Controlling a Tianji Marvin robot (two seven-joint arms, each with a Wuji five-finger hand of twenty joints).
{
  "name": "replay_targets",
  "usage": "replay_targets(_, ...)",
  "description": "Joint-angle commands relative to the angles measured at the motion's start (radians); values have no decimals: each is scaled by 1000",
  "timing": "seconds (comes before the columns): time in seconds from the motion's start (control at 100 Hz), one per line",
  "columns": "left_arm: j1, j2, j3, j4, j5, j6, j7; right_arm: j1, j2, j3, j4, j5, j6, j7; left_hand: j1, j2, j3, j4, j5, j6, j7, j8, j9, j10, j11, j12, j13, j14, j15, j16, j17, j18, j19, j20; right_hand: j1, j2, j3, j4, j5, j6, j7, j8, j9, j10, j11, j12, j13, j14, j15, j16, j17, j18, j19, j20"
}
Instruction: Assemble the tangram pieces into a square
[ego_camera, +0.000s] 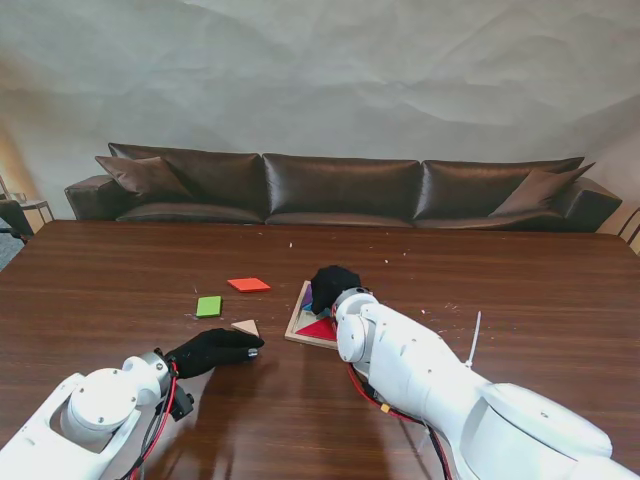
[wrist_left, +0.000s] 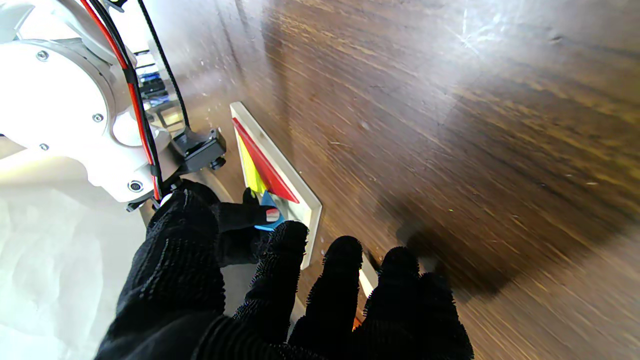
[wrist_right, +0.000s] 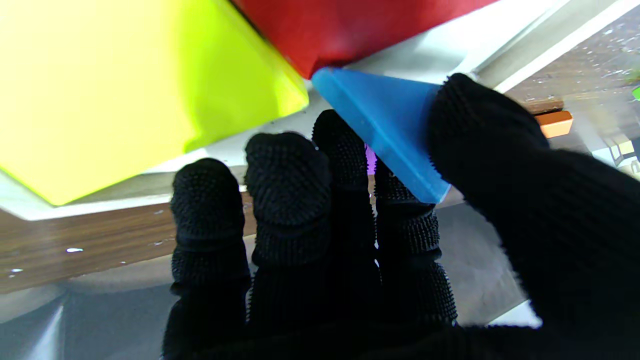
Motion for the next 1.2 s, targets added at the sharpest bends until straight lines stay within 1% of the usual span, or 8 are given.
replay_targets(0.0, 9, 1, 4, 18, 2, 12, -24, 0, -11, -1, 7, 5, -6, 14, 28, 48, -22, 31, 6, -7, -1, -1, 10, -3, -1, 1, 14, 69, -8, 8, 20, 228, -13, -16, 18, 38, 20, 28, 8, -68, 27, 5, -15, -1, 13, 13, 23, -3, 1, -4, 76, 16, 14, 24)
replay_targets(0.11, 8, 2, 5, 18, 2, 16, -27, 4, -24, 2, 34, 12, -13, 10, 28, 48, -22, 32, 6, -5, 0, 0, 9, -1, -1, 1, 14, 69, -9, 8, 20, 227, -14, -16, 17, 40, 20, 28, 5, -68, 25, 4, -21, -1, 12, 9, 23, -3, 2, -3, 76, 15, 15, 24)
replay_targets(0.22, 9, 2, 4, 16, 4, 19, -29, 5, -28, 7, 40, 18, -14, 7, 27, 48, -22, 31, 7, -6, 0, 0, 9, -3, -1, 1, 13, 70, -9, 8, 21, 228, -13, -16, 17, 44, 21, 29, 6, -68, 25, 4, -23, -1, 18, 8, 23, -3, 3, -2, 76, 15, 16, 22)
replay_targets(0.51, 11, 2, 6, 13, 3, 27, -29, 1, -26, 31, 17, 36, 8, -5, 28, 47, -22, 31, 6, -8, 0, -1, 9, -2, -1, 1, 13, 70, -9, 8, 19, 228, -14, -16, 24, 46, 22, 32, 22, -57, 32, -13, -8, 1, 21, -4, 23, 4, 12, 2, 76, 16, 18, 18)
replay_targets(0.66, 11, 1, 6, 14, 2, 27, -28, 4, -25, 37, 10, 41, 20, -6, 28, 48, -22, 31, 5, -9, -1, -1, 9, -2, -1, 1, 13, 70, -9, 8, 20, 228, -13, -16, 7, 67, 20, 32, 15, -51, 28, -22, -16, 5, 20, -6, 22, 10, 10, 1, 73, 17, 18, 17)
replay_targets(0.95, 12, 2, 4, 14, 3, 26, -28, -10, -18, 84, -48, 85, 120, -10, 30, 50, -22, 31, 8, -8, 0, 0, 10, -1, -1, 1, 12, 70, -9, 8, 20, 228, -13, -16, -1, 72, 21, 31, 38, -25, 40, -43, -5, 21, 30, -10, 22, 20, 20, 6, 71, 31, 22, 16)
replay_targets(1.12, 10, 1, 6, 18, 0, 21, -28, -24, -18, 98, -69, 97, 170, -19, 30, 51, -22, 31, 6, -8, 0, -1, 8, -2, -1, 1, 13, 71, -9, 8, 20, 227, -13, -16, -10, 54, 25, 23, 58, -12, 47, -67, 10, 26, 29, -12, 22, 22, 31, 10, 78, 35, 25, 15)
replay_targets(1.19, 10, 2, 5, 18, 1, 20, -29, -29, -17, 102, -77, 98, 186, -25, 30, 52, -22, 31, 7, -9, 0, -1, 8, -4, -2, 1, 13, 70, -9, 8, 20, 227, -13, -16, -14, 30, 37, 22, 69, -5, 55, -91, 18, 28, 26, -14, 21, 26, 33, 9, 82, 35, 24, 12)
